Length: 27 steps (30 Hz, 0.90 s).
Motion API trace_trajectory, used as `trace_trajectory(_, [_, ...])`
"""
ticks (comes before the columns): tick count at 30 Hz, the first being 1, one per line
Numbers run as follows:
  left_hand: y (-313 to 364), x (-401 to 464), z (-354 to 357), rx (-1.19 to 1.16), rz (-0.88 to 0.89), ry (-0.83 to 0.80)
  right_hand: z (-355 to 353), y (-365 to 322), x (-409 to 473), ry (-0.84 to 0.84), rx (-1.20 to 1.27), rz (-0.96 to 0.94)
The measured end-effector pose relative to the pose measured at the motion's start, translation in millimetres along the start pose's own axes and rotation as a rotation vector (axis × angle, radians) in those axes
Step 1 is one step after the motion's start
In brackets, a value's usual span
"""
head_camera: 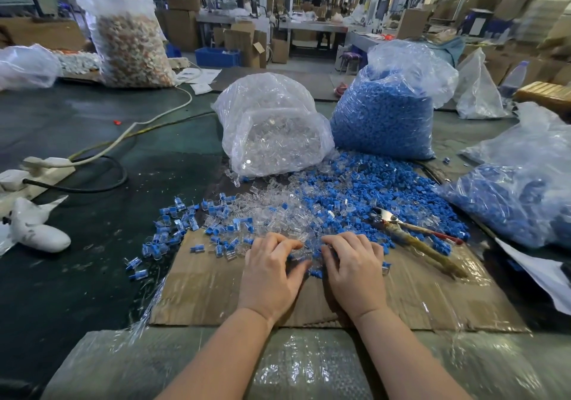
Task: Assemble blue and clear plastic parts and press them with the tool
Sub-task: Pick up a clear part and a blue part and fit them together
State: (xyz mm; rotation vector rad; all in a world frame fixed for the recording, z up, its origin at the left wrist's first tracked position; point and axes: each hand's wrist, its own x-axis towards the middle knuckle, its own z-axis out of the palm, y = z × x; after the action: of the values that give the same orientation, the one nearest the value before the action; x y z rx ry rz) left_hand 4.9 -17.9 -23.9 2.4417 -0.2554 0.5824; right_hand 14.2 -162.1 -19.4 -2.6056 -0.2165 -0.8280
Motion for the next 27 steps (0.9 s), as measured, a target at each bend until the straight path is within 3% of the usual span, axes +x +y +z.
trace_trajectory(17, [4.4,-3.2,-1.9,0.059,0.08,-0.035,2.5,1.5,-1.8,0.059,0.017,-0.033])
trace_trajectory(21, [4.2,-2.9,0.1,0.145,0.148,-0.136,1.0,0.1,-2.0,0.083,0.033,-0.027])
trace_trajectory(27, [-2.1,2.9,7.6,0.195,-0.003,-0.154,-1.0,-0.2,-2.6,0.06,0.036,-0.039])
